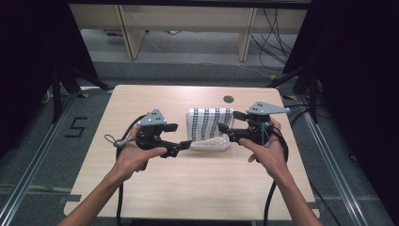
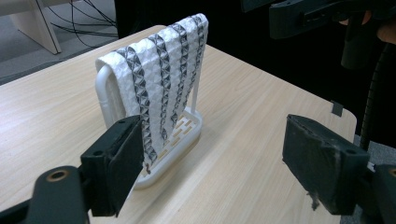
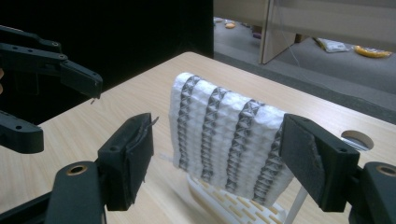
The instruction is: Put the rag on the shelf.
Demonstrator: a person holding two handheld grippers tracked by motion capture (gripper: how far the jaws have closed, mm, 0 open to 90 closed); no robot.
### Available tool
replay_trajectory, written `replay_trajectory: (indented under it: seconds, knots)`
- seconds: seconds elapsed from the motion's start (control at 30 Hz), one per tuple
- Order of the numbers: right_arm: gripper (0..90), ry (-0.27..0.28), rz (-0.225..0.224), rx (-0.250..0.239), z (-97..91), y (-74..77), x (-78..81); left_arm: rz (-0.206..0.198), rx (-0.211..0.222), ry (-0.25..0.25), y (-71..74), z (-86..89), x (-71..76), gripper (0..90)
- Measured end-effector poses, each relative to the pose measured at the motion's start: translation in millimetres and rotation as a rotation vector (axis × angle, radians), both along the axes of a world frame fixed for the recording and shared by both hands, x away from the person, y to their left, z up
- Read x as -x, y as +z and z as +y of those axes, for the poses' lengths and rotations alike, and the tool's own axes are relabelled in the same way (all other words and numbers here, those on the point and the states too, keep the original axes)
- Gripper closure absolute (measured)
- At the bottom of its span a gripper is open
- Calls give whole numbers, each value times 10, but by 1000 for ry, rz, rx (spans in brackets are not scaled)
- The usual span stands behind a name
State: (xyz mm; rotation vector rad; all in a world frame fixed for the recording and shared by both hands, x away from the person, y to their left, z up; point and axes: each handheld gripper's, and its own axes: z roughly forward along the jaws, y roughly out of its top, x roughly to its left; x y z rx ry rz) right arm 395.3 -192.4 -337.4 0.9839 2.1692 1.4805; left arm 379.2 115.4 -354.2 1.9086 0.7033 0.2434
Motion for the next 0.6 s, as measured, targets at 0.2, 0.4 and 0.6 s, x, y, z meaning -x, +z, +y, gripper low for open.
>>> replay_trajectory:
  seconds: [0.2,0.4,0.6]
  knots:
    - [274,-3,-2,6,-10,-46,43,0,10,-8,-60,59,41,191]
    - [274,1,21,-5,-25,-119,88,10,5,2,-141,108,103,190]
    - [274,5,20,-13,-27,-145,117,17,12,2,-207,153,132,190]
